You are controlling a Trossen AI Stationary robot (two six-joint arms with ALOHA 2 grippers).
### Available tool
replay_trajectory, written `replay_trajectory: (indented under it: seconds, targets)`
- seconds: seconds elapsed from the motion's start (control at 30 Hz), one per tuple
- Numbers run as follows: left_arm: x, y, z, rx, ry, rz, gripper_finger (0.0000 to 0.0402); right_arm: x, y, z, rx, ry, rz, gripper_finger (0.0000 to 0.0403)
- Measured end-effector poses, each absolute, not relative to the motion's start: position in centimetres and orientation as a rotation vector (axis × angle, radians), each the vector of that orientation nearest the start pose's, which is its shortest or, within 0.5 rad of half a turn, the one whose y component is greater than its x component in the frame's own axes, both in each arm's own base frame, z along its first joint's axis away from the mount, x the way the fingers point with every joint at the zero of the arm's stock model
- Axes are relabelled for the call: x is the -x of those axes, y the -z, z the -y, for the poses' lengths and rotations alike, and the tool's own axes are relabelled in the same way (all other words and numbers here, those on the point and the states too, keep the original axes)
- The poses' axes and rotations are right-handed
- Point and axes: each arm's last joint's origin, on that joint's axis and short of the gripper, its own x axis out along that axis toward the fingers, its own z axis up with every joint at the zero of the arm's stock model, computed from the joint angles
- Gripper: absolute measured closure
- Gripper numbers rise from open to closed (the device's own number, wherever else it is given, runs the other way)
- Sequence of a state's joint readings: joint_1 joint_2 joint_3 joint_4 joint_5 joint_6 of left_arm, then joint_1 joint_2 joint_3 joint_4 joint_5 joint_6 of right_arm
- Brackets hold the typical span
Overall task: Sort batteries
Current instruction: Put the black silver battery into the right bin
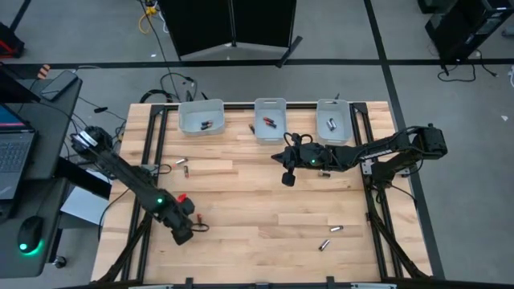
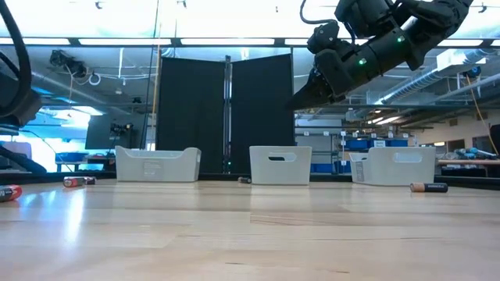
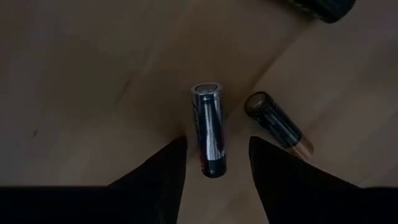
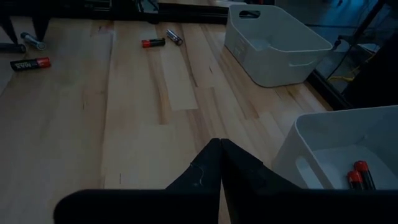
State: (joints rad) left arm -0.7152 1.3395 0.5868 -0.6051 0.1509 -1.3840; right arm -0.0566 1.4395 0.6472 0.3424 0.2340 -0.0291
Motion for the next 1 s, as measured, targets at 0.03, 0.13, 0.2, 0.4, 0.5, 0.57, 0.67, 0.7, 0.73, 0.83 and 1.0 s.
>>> replay_trajectory:
  seconds: [0.03,0.13,0.2,0.4,0.5,0.57,0.67,0.7,0.73,0.83,1.0]
  targets:
    - [-14.8,-14.2,13.5,0.712,-0.303,-1.528,0.0217,-28.6,-19.1,2.3,0.068,0.279,-0.454,0.0382]
    - [-14.7,-13.9,13.7,0.702,-0.328,-1.542,0.0221,-28.6,-19.1,2.3,0.068,0.279,-0.454,0.0382]
    - [-14.6,-13.9,13.6,0.691,-0.340,-1.550,0.0228,-28.6,-19.1,2.3,0.068,0.279,-0.454,0.0382]
    - [-14.2,-13.8,13.4,0.671,-0.383,-1.566,0.0287,-28.6,-19.1,2.3,0.068,0.279,-0.454,0.0382]
    - [-14.2,-13.7,13.3,0.661,-0.393,-1.561,0.0325,-28.6,-19.1,2.3,0.068,0.279,-0.454,0.0382]
    - [-14.2,-13.7,13.3,0.645,-0.382,-1.559,0.0346,-28.6,-19.1,2.3,0.069,0.279,-0.454,0.0382]
    - [-14.3,-13.8,13.2,0.642,-0.381,-1.558,0.0354,-28.6,-19.1,2.3,0.070,0.279,-0.455,0.0382]
    - [-14.4,-13.9,13.2,0.635,-0.372,-1.559,0.0354,-28.6,-19.1,2.3,0.074,0.278,-0.455,0.0382]
    - [-14.6,-14.0,13.1,0.623,-0.364,-1.559,0.0354,-28.6,-19.1,2.3,0.080,0.277,-0.456,0.0382]
    - [-14.9,-14.3,12.4,0.567,-0.415,-1.536,0.0354,-28.7,-19.4,2.3,0.083,0.276,-0.430,0.0382]
    - [-16.0,-15.0,10.5,0.516,-0.461,-1.413,0.0354,-28.8,-19.6,2.5,0.083,0.265,-0.408,0.0382]
